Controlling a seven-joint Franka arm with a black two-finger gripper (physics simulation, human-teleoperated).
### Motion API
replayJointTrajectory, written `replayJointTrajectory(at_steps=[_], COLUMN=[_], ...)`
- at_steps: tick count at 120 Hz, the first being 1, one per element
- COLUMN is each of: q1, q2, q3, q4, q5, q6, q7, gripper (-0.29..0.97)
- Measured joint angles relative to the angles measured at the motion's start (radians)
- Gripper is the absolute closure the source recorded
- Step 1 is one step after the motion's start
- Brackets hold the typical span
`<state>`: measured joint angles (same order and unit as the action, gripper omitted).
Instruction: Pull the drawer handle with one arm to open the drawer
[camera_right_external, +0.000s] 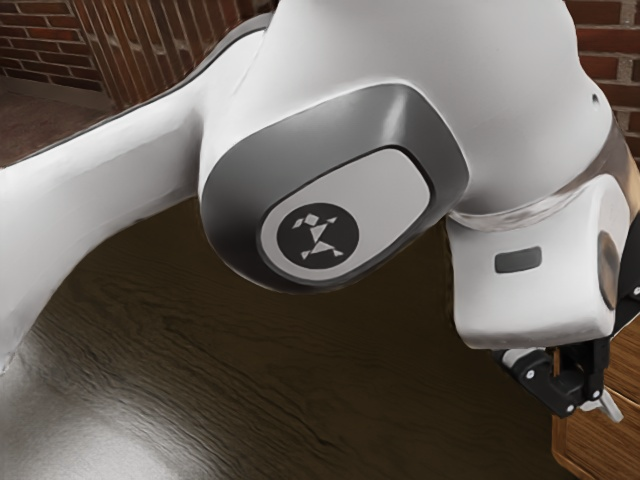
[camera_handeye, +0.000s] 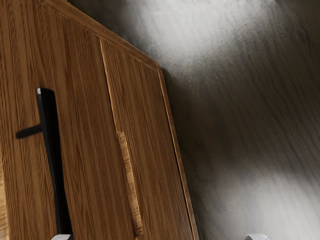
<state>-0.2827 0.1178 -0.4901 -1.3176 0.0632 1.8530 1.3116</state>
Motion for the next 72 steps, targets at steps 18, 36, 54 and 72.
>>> replayJointTrajectory(at_steps=[18,36,54,72], q1=[-0.022,-0.02,-0.021,-0.02], q2=[0.04,0.073,0.11,0.141], q3=[-0.002,0.0,0.001,0.001], q4=[0.025,0.04,0.056,0.066], q5=[0.015,0.019,0.02,0.02], q6=[0.048,0.084,0.102,0.112], q7=[0.038,0.067,0.089,0.105], gripper=[0.34,0.37,0.38,0.39])
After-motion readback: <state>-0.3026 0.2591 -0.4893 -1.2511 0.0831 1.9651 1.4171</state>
